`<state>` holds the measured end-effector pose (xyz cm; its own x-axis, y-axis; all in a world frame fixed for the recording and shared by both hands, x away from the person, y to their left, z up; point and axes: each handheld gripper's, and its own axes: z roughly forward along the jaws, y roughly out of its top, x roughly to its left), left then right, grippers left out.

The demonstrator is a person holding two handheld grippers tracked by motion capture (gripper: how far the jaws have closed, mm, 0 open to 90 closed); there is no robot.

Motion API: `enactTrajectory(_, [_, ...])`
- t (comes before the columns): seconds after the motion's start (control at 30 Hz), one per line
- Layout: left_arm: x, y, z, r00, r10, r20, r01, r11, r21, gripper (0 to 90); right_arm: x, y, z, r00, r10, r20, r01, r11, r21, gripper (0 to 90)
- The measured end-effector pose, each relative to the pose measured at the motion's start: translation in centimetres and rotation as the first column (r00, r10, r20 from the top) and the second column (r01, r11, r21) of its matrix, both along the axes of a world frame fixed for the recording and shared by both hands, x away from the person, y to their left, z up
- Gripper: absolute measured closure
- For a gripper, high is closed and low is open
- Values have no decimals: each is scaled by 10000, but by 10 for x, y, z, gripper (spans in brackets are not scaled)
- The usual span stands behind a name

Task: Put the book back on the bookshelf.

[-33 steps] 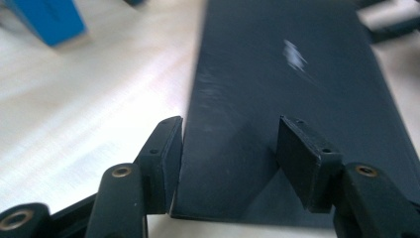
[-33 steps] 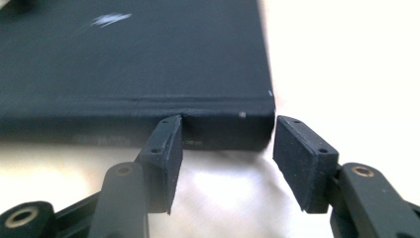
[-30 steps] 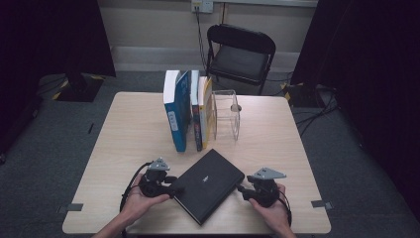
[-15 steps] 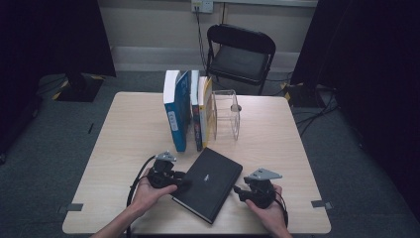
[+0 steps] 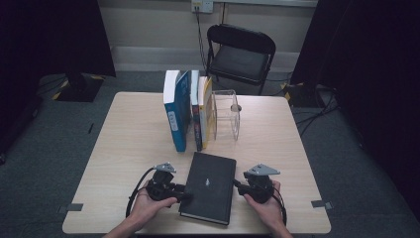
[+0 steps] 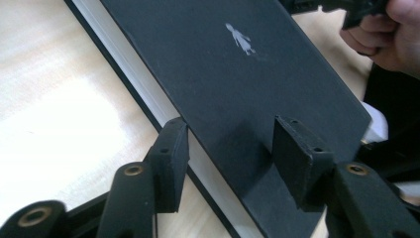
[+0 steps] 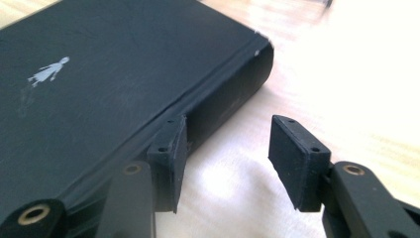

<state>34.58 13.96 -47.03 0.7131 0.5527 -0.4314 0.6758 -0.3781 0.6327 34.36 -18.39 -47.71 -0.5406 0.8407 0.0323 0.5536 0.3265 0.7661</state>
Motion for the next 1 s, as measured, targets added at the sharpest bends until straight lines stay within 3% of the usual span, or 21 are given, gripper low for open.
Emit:
enactTrajectory(0.03, [4, 1, -1, 10000, -40, -66, 39, 10000, -83, 484, 1, 0, 0, 10000, -23, 9, 23, 10000, 70, 495])
enactTrajectory(0.1, [9, 1, -1, 9988, 463, 166, -459, 9987, -239, 503, 1, 0, 0, 10000, -19, -5, 19, 9999, 119, 496])
enactTrajectory(0.2, [19, -5, -2, 9980, 514, 359, -510, 9986, -126, 468, 1, -1, 0, 10000, 14, 8, -14, 9999, 153, 496])
enactTrajectory(0.33, [28, -11, -7, 9970, 755, 146, -749, 9965, -360, 419, 2, -1, -1, 10000, 48, -21, -48, 9997, 222, 497])
enactTrajectory(0.6, [18, -8, -3, 9991, 414, -50, -415, 9991, -20, 413, 9, 2, -1, 9999, 39, 125, -40, 9999, 105, 542])
enactTrajectory(0.73, [12, 0, -3, 9994, 227, -250, -229, 9997, -78, 428, 15, 12, -3, 9997, -42, 220, 40, 10000, 83, 603])
enactTrajectory(0.83, [10, 2, -4, 9983, 451, -366, -460, 9987, -240, 441, 17, 15, -4, 9995, -59, 313, 59, 10000, -6, 582])
enactTrajectory(0.93, [12, 1, -2, 9951, 970, -204, -977, 9945, -387, 404, 15, 12, -5, 9997, -96, 210, 97, 9999, -38, 520])
enactTrajectory(0.97, [18, 0, -2, 9917, 1280, -107, -1282, 9915, -228, 388, 14, 10, -5, 9999, -56, 100, 56, 10000, -11, 484])
enactTrajectory(1.0, [18, 0, -2, 9917, 1280, -107, -1282, 9915, -228, 385, 14, 10, -5, 9999, -56, 100, 56, 10000, -11, 484])
